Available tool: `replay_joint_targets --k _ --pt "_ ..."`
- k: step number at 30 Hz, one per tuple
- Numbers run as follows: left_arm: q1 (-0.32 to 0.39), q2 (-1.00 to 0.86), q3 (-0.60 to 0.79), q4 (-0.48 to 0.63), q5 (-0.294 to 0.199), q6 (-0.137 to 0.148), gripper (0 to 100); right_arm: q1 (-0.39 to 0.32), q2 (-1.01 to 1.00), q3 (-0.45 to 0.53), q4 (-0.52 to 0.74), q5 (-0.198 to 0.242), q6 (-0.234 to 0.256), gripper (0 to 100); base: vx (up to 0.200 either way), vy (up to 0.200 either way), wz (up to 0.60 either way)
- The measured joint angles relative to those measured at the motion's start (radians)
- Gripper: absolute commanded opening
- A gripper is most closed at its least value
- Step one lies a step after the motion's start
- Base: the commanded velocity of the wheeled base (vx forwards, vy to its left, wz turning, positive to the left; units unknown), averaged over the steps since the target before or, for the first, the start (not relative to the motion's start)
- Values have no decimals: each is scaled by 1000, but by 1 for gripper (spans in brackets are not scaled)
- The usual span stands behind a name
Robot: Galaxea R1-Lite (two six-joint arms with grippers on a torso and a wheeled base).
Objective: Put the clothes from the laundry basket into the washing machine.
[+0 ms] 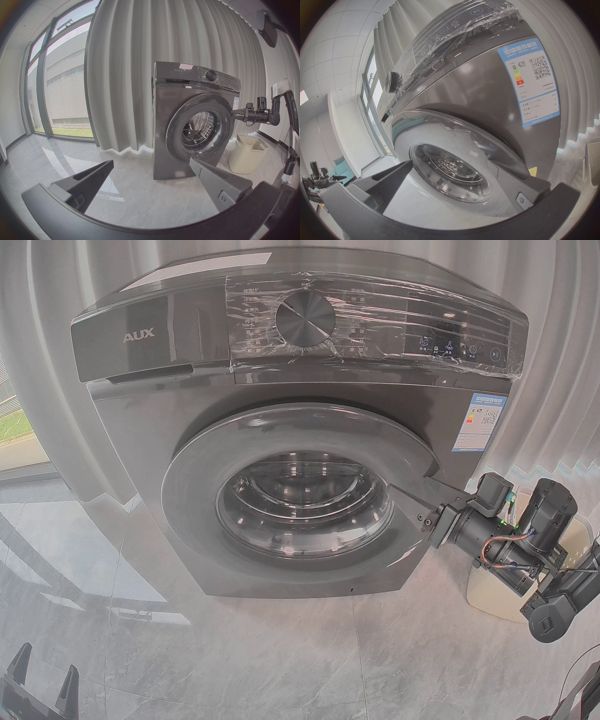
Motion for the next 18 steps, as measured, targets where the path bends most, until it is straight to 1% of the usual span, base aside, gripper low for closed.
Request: replay_joint_targets --k 3,6,9,14,18 --pt "0 0 0 0 0 1 100 -5 -6 9 0 0 -11 100 0 0 0" --pt "0 0 0 -1 1 0 100 -10 -10 15 1 0 -26 100 200 0 0" --pt "0 0 0 -1 0 0 100 -10 -13 20 3 1 -29 100 200 0 0" --pt "0 0 0 0 0 0 100 -9 -14 23 17 14 -26 100 0 0 0" --pt "0 0 0 -1 0 0 100 -10 -14 23 15 11 -27 100 0 0 0"
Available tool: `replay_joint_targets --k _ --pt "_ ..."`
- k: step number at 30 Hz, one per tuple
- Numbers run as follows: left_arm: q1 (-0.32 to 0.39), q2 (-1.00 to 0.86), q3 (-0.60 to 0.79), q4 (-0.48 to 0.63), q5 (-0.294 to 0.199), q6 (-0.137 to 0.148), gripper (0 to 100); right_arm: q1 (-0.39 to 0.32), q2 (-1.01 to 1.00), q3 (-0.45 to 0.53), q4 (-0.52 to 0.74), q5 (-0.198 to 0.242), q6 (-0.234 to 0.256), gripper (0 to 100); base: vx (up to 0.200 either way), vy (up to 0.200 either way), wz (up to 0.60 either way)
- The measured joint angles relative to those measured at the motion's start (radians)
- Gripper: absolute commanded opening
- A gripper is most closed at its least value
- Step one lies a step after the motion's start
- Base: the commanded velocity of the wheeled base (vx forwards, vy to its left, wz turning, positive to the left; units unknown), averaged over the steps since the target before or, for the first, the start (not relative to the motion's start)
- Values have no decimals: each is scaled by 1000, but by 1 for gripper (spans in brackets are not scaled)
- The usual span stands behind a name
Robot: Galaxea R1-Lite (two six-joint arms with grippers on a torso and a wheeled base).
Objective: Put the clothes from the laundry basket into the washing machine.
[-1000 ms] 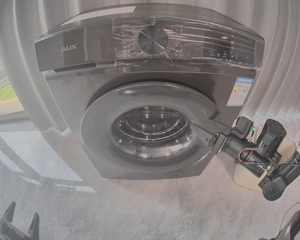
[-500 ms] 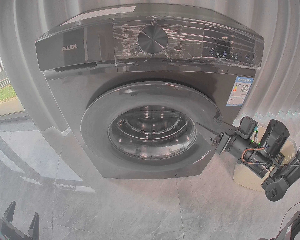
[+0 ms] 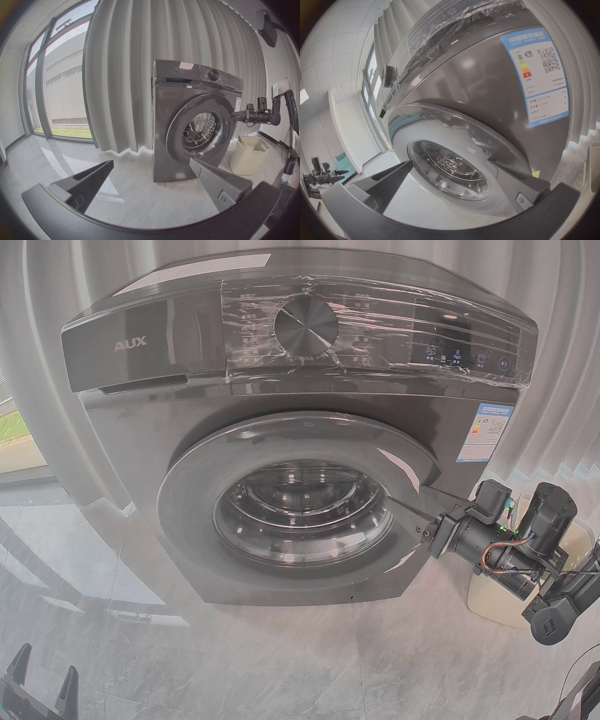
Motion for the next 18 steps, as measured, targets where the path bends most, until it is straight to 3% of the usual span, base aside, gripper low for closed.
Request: replay_joint_targets --k 14,18 --pt "0 0 0 0 0 0 100 4 -20 37 -20 -8 -13 100 0 0 0" --pt "0 0 0 0 0 0 100 24 -72 100 -17 36 -33 100 0 0 0"
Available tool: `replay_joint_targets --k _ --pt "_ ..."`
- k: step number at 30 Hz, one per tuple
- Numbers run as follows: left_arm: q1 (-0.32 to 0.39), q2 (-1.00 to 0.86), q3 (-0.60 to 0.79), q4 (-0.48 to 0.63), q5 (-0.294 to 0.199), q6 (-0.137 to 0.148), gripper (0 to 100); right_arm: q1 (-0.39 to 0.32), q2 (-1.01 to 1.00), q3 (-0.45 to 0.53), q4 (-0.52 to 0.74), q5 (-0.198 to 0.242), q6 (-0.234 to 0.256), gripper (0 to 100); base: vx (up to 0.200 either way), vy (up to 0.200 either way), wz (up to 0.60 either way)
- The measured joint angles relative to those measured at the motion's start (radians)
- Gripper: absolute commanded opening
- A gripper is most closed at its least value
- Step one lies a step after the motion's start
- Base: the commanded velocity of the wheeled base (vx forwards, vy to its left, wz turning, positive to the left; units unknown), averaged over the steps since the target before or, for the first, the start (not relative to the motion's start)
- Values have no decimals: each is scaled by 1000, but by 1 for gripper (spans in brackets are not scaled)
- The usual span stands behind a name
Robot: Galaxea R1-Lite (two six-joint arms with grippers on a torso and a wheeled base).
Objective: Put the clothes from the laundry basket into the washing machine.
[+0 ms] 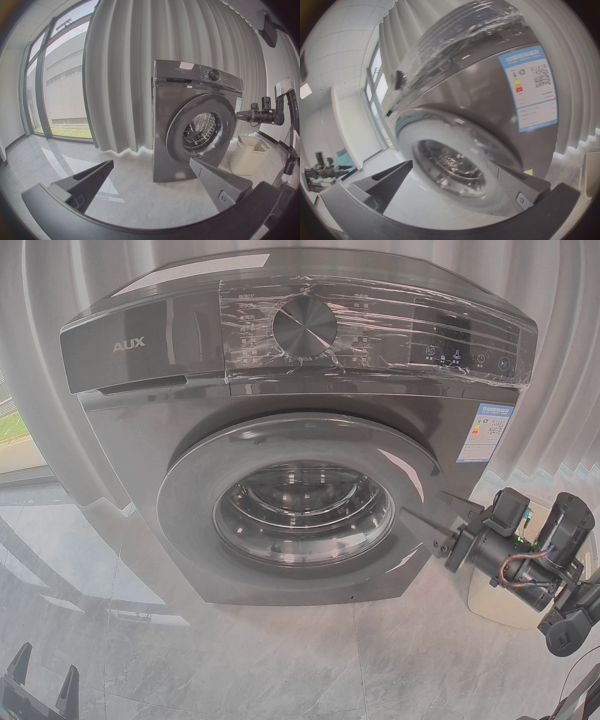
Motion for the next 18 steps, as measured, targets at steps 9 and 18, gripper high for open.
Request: replay_joint_targets --k 9,18 --pt "0 0 0 0 0 0 100 38 -162 149 14 60 -80 100 0 0 0" --pt "0 0 0 0 0 0 100 27 -293 245 19 30 -158 100 0 0 0"
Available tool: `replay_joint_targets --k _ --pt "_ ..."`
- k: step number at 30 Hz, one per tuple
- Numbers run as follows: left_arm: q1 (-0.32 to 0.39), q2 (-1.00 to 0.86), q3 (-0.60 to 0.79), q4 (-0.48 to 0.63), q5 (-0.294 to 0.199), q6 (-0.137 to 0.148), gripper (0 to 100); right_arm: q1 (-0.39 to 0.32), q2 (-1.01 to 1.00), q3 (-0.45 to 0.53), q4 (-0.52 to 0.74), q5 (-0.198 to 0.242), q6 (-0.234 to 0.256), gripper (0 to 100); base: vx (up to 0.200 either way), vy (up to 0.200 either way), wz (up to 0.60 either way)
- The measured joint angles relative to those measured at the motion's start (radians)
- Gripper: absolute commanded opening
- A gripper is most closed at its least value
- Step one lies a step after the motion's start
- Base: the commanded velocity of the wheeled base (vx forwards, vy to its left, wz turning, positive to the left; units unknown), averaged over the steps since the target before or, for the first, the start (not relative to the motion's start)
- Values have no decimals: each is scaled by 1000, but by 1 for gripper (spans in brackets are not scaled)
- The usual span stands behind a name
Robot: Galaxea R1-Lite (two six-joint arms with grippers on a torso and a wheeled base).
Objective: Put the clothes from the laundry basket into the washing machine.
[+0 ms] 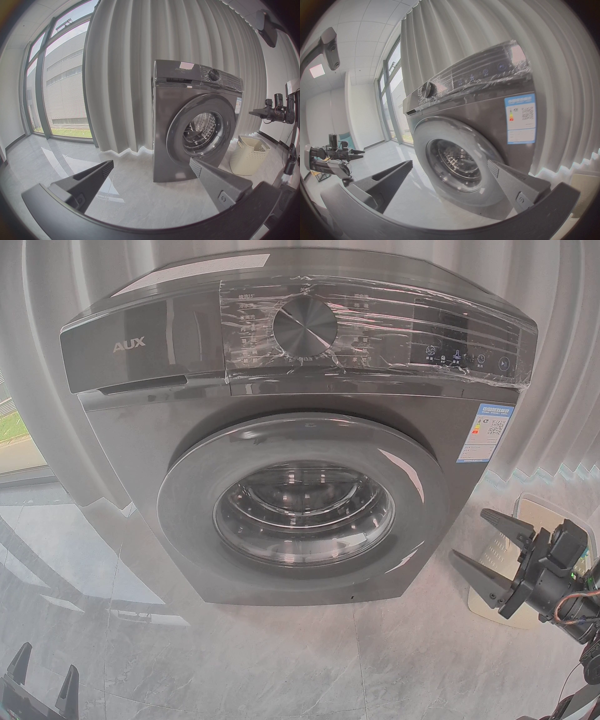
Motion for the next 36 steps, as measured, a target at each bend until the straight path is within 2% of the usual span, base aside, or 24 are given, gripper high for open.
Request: replay_joint_targets --k 7,10,18,24,36 --pt "0 0 0 1 0 0 100 -18 -131 51 32 -112 -16 100 0 0 0" --pt "0 0 0 1 0 0 100 -35 -195 60 82 -133 -18 100 0 0 0" --pt "0 0 0 1 0 0 100 -117 -384 66 298 -145 -18 100 0 0 0" --pt "0 0 0 1 -1 1 100 -208 -516 68 411 -145 -26 100 0 0 0" --pt "0 0 0 1 0 1 100 -312 -764 67 635 -137 -37 100 0 0 0"
